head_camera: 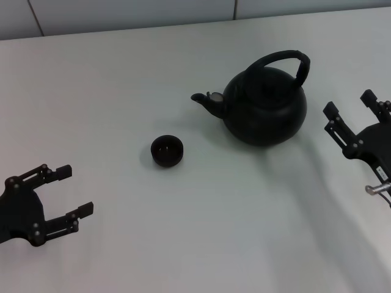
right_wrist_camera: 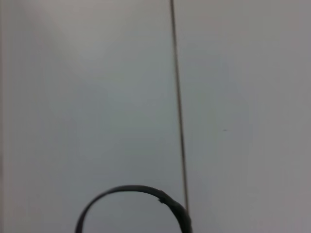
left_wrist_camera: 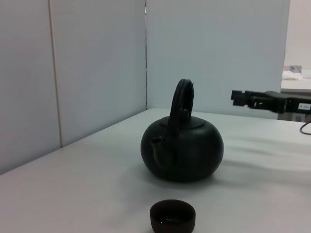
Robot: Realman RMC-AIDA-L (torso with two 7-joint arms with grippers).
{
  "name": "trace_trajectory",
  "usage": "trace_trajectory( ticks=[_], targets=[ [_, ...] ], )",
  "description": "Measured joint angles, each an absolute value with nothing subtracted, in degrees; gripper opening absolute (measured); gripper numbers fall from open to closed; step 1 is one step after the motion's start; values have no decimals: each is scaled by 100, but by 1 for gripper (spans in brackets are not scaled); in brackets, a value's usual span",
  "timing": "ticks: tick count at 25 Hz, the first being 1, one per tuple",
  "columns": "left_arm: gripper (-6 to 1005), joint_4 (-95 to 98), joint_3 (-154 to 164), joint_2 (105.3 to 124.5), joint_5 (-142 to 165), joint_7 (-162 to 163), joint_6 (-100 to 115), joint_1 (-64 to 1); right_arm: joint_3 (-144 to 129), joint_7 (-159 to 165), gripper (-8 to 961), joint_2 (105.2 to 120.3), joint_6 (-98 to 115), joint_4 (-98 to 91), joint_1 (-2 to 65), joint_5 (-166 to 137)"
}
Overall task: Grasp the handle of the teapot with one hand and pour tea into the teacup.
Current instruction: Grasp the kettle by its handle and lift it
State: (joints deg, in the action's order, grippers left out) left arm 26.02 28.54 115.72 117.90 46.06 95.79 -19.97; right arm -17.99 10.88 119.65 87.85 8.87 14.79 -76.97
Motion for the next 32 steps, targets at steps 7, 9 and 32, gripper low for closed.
trace_trajectory(
  ticks=[7, 9, 32],
  targets=[
    [797, 2601, 2856, 11553, 11786, 4669, 9601, -2030, -1789, 924, 763, 11955, 8485, 988, 1739, -7564],
    [797, 2601, 2847, 11556, 11785, 4668, 9616, -2031, -1785, 925, 763, 11943, 8387, 933, 1846, -7558],
    [794, 2601, 2573, 11619, 11740, 4667, 9720, -2025, -1854, 1159, 759, 11918, 7138, 256, 2738, -7600]
  ],
)
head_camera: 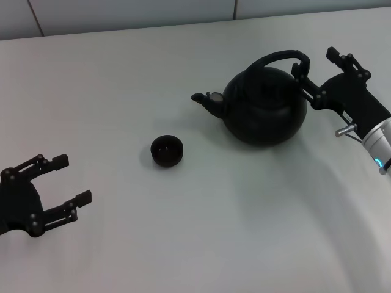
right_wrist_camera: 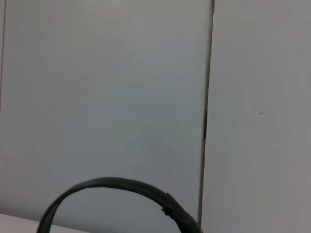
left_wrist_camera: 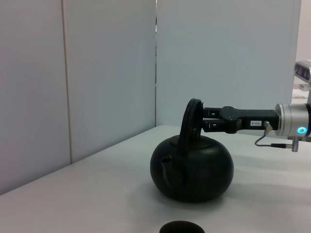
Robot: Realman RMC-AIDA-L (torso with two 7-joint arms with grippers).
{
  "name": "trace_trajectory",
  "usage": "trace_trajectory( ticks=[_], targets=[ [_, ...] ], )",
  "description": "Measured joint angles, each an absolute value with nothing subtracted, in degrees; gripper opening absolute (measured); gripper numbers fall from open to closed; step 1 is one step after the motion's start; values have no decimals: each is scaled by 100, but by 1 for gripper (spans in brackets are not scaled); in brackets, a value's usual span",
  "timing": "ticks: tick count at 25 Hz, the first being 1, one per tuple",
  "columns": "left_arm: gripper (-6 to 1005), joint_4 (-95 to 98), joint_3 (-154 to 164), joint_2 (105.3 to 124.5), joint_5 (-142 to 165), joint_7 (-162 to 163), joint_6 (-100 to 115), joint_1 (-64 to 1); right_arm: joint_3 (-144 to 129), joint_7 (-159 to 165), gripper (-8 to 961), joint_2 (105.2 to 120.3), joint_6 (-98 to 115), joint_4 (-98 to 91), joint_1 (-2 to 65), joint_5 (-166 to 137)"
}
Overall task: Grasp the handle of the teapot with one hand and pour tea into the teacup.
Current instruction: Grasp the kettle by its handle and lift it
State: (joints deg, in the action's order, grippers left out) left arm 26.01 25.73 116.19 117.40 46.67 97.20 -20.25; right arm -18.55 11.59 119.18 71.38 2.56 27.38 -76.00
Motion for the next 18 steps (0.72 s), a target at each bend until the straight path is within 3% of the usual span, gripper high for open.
trace_trajectory(
  ticks=[13, 16, 18],
  targets=[
    [793, 2601, 2575, 11640, 11706, 4667, 9756, -2021, -1873, 1345, 756, 11919, 7025, 243, 2759, -7606],
    [792, 2601, 2575, 11645, 11706, 4667, 9767, -2018, -1873, 1341, 553, 11929, 7025, 242, 2757, -7607],
    [792, 2601, 2575, 11646, 11706, 4667, 9768, -2015, -1873, 1336, 509, 11932, 7046, 240, 2753, -7607]
  ],
)
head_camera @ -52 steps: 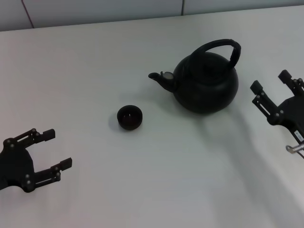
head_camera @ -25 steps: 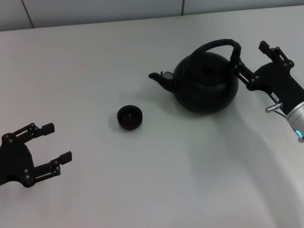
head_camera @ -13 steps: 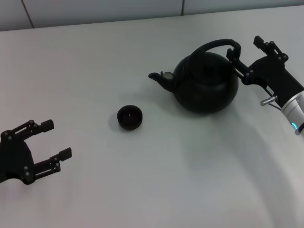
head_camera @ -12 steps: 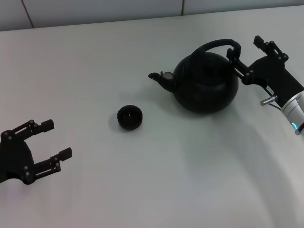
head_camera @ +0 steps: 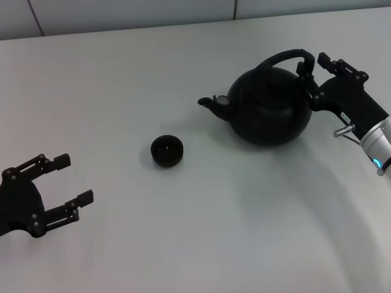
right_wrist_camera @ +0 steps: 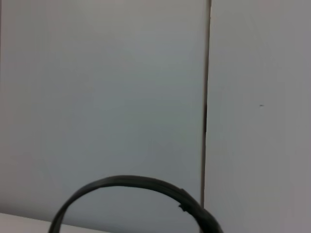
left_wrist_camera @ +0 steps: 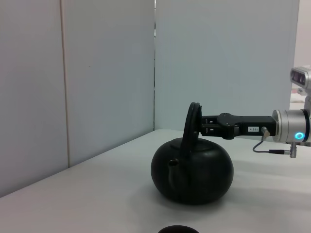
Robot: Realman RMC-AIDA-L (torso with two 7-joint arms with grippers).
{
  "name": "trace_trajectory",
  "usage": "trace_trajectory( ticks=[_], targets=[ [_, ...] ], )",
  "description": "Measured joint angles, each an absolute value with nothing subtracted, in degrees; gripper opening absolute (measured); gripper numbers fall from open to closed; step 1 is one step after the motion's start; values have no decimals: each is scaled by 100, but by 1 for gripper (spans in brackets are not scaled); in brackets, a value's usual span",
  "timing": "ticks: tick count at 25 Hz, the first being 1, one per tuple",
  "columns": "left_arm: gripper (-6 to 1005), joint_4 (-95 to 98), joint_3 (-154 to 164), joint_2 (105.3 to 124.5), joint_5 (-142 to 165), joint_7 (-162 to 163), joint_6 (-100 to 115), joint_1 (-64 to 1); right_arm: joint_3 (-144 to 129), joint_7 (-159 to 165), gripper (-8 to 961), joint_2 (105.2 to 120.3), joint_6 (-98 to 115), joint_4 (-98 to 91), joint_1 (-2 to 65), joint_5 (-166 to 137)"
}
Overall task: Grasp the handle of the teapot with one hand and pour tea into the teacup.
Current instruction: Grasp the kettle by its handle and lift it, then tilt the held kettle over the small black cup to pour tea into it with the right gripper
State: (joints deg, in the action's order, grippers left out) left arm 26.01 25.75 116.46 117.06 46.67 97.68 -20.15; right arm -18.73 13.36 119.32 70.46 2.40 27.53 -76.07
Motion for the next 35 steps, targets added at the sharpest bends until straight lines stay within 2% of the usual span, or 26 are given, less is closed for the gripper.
trace_trajectory(
  ticks=[8, 14, 19, 26, 35],
  targets=[
    [790, 2601, 2575, 11666, 11706, 4667, 9800, -2015, -1828, 1327, 333, 11935, 7068, 233, 2754, -7606],
    [788, 2601, 2568, 11694, 11707, 4667, 9807, -1992, -1820, 1309, 112, 11936, 7185, 236, 2739, -7606],
    [788, 2610, 2566, 11707, 11707, 4667, 9802, -1979, -1866, 1526, 72, 11918, 7467, 105, 2734, -7613],
    [788, 2611, 2566, 11709, 11707, 4667, 9797, -1971, -2592, 2873, 73, 11909, 7384, -865, 2899, -7701],
    [787, 2610, 2566, 11717, 11707, 4655, 9797, -1938, -2763, 3114, 73, 11875, 6997, -1045, 3201, -7854]
  ],
)
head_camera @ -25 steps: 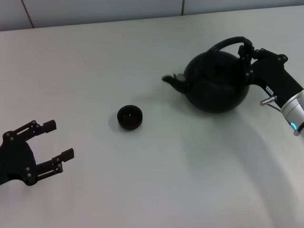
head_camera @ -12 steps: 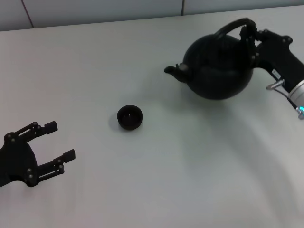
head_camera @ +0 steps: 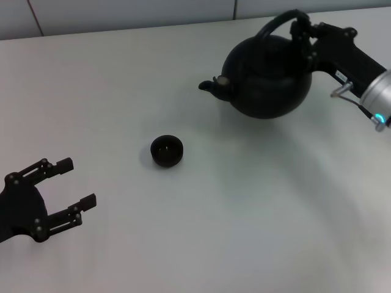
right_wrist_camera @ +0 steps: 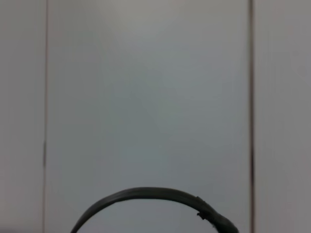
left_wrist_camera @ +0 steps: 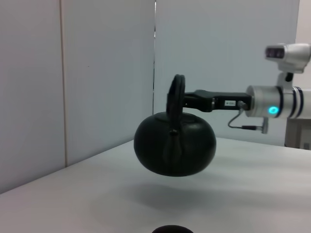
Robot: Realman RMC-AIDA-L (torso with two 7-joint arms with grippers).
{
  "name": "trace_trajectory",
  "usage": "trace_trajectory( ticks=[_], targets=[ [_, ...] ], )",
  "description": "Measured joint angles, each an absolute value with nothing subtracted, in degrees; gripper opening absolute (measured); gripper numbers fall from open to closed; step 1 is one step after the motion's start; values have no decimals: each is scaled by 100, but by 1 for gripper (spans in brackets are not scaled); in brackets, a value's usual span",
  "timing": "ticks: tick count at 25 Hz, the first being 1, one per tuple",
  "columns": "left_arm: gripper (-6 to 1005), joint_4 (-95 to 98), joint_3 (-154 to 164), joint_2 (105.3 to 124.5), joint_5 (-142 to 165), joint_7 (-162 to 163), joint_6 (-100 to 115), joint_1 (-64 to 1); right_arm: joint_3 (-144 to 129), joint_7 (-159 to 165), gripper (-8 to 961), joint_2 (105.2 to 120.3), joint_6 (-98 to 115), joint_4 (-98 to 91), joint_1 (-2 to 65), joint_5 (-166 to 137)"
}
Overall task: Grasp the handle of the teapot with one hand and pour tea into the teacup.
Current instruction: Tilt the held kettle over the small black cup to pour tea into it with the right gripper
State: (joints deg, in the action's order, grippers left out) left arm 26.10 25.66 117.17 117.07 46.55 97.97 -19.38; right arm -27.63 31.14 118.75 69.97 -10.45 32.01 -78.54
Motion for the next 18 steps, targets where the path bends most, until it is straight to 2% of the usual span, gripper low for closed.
trace_trajectory(
  ticks=[5, 18],
  targets=[
    [787, 2611, 2566, 11717, 11707, 4649, 9798, -1932, -2774, 3713, 73, 11848, 6635, -1500, 3648, -8891],
    [787, 2610, 2567, 11711, 11707, 4623, 9836, -1928, -2899, 4123, 72, 11829, 6509, -1749, 4059, -9653]
  ],
)
